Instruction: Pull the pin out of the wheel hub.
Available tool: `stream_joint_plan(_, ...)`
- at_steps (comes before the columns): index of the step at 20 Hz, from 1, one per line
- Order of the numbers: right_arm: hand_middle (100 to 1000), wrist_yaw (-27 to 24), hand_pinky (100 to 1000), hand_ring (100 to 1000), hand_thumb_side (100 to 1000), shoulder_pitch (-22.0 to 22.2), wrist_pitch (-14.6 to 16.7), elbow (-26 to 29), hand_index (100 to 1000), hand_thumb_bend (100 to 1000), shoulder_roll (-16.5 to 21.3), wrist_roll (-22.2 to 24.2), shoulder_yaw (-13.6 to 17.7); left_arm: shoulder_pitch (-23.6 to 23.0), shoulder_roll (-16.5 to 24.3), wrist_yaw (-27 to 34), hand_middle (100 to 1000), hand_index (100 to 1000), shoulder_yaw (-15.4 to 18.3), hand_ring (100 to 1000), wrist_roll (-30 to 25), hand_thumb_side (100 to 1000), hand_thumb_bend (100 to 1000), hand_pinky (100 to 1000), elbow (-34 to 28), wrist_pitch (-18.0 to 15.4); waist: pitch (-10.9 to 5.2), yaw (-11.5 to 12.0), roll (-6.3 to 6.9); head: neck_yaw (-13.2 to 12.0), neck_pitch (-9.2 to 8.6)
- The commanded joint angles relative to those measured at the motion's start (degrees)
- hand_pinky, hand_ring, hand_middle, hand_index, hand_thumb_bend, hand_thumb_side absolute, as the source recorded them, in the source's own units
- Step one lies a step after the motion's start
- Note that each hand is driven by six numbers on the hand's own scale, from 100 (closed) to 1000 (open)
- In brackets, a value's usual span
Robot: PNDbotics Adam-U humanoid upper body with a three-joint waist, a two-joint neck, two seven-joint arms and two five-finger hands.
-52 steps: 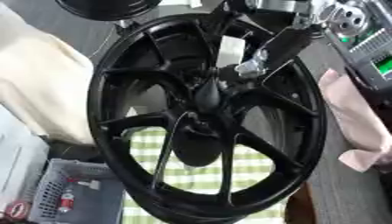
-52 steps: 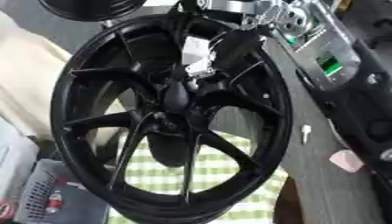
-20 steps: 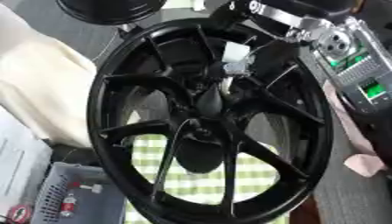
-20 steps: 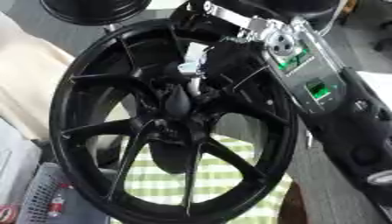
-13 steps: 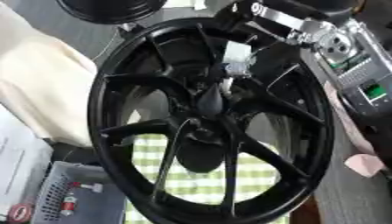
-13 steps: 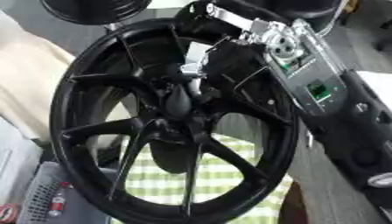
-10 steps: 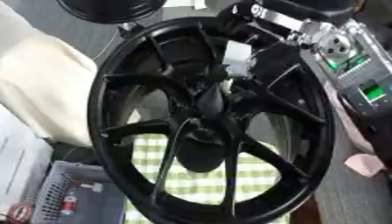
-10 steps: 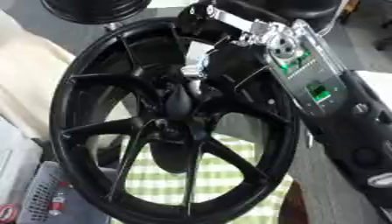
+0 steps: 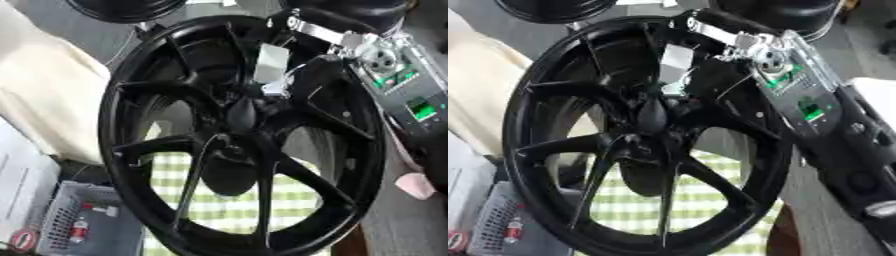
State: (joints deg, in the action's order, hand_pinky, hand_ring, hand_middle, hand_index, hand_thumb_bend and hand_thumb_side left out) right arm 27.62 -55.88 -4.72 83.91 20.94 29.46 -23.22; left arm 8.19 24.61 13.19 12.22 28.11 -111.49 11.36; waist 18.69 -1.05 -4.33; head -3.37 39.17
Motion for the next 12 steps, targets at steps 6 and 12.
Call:
stream_joint_plan(6,737,2.02,887,773,431,-0.8,0.41,-1.01,848,548,1.08,-0.74,1.44,0.45,0.57,0.3,506,668,0.15,643,-0.46,531,694,605,-0.48,-0.01,-0.48,0.08,0.72,0.94,-1.37)
stream_joint_plan(12,723,4.3,867,765,365,-1.09,1.0,-0.83,846,467,1.39,-1.41,1.64,0.51,0.49,0.16,506,667,0.06,644,-0.7,532,695,606,-0.45,-0.01,-0.26,0.16,0.84,0.94,-2.13)
